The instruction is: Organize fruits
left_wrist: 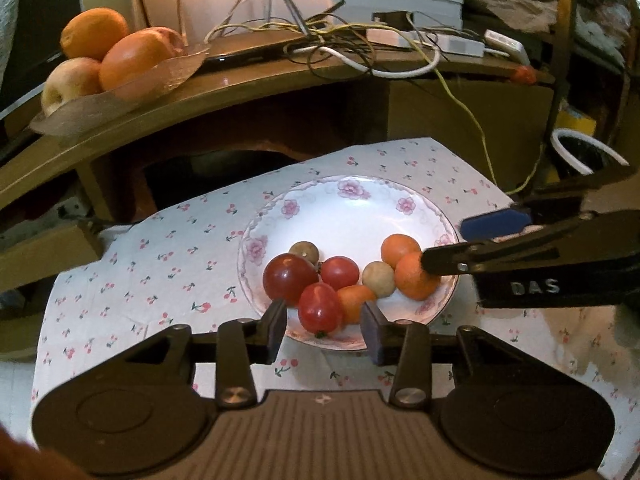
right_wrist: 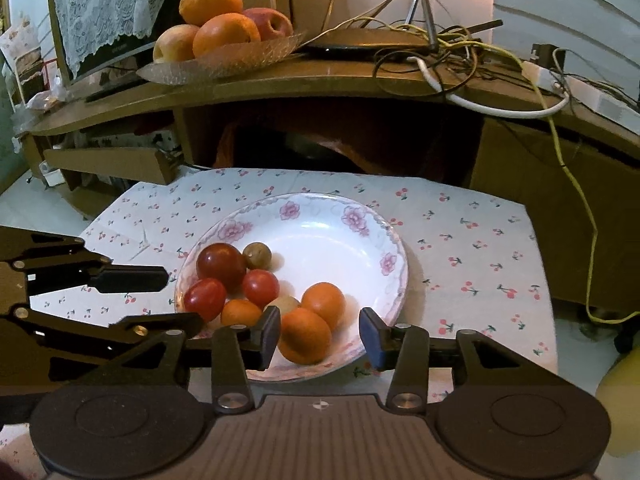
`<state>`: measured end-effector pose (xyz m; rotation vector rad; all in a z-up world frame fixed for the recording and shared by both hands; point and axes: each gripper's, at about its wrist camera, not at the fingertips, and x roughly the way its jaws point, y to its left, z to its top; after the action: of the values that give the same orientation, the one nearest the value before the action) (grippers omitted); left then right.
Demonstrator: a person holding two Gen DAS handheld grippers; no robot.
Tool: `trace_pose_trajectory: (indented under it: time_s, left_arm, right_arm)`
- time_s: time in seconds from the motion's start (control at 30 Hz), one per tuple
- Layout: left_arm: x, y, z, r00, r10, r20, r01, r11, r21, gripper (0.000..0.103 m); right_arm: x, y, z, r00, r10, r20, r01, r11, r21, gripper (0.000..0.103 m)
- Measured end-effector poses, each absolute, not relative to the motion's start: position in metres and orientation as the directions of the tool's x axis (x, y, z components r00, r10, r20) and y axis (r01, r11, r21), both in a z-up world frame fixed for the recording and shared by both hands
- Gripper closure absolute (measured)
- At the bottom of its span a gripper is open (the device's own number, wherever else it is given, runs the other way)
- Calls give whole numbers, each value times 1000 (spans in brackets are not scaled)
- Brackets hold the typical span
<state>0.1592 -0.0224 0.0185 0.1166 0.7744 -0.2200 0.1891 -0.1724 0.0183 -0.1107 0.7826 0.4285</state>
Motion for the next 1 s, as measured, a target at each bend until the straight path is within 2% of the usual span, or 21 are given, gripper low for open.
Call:
trace_pose_trajectory:
  time_s: [0.13,0.2,0.37,0.43,0.53,1.0]
  left_arm:
    - [148,-20,26,700,-139,-701,187,982,-8,48]
    - [140,-20,30,710,-139,-691,170,985,-24,43]
    - [115,-23,39,732,-117,-671,123,992,-39,16]
    - [104,-24,40,739,-94,-667,104,994,-25,9]
    - [88,-24,41,744,-73,-664,78,997,-22,2]
    - [33,-16,37,736,-51,-675,14,998,-61,0]
  right_arm:
    - [174,-178,28,634,326,-702,-396,916,67,59]
    - [163,-181,33,638,327,-697,-384,920,80,56]
    - [132,-186,47,660,334,-673,-354,928,114,53]
    - [118,-187,49,670,318,-671,-338,935,106,49]
    - [100,-189,52,679,310,-665,-325,940,107,48]
    - [45,-189,50,679,280,-679,-272,955,122,45]
